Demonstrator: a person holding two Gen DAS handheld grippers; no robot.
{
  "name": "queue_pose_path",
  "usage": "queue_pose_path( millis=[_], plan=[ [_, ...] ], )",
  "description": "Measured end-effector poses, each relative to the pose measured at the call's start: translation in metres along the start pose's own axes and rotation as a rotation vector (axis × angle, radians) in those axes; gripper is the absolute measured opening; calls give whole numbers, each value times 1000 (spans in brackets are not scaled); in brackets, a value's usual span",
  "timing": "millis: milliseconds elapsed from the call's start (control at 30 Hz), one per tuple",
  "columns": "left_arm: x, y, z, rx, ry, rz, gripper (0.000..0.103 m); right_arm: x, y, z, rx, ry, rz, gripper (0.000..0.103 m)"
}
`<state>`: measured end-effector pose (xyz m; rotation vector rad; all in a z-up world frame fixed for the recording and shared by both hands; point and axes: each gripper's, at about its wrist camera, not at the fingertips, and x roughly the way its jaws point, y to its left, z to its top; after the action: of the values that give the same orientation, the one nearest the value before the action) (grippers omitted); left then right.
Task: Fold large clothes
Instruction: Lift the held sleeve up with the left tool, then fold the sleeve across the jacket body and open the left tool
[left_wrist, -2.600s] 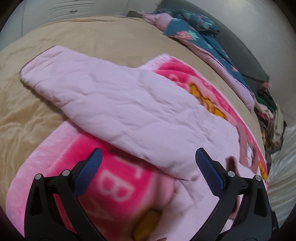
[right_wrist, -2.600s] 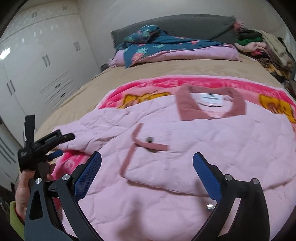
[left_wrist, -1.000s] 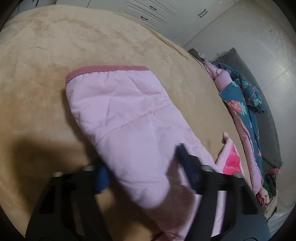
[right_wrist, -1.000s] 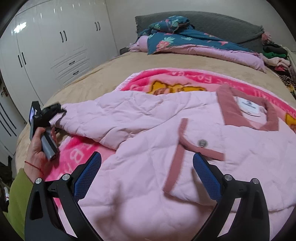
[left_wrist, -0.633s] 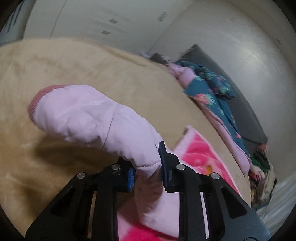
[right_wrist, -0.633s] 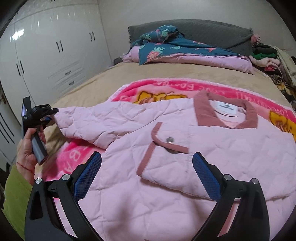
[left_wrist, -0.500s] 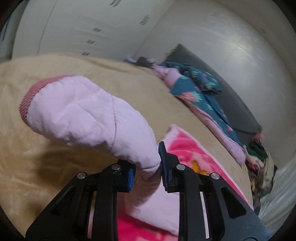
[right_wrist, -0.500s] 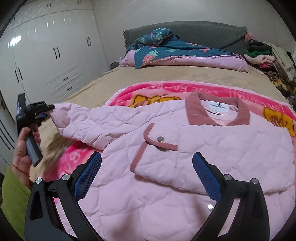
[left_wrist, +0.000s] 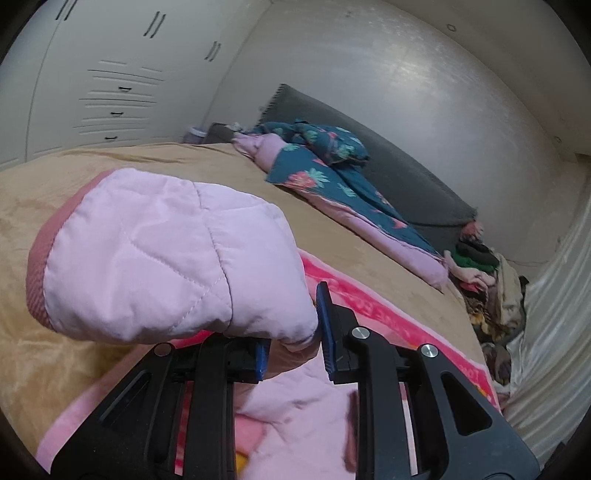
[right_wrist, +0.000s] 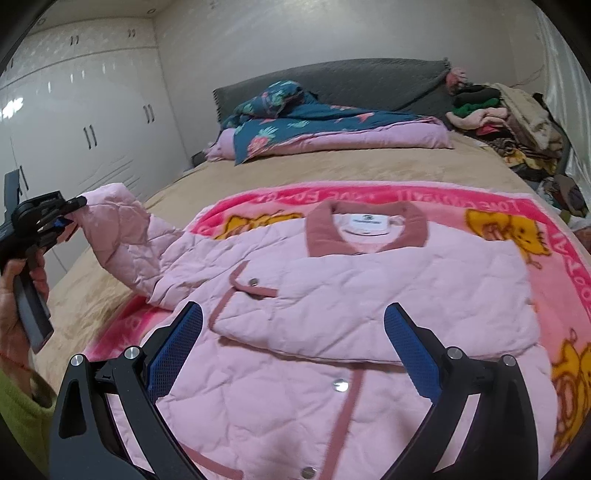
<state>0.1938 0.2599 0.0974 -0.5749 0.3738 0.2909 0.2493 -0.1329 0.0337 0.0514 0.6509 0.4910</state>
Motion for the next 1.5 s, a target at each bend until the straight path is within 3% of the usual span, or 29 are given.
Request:
queue_pose_path(
  millis=[300, 1500],
  plan=[
    [-8, -58, -23, 101, 27, -53, 13, -31, -34, -8, 68, -31, -8, 98],
    [-11, -212, -115, 518, 113, -168, 13, -86, -136, -27, 244, -108, -58, 98]
  ],
)
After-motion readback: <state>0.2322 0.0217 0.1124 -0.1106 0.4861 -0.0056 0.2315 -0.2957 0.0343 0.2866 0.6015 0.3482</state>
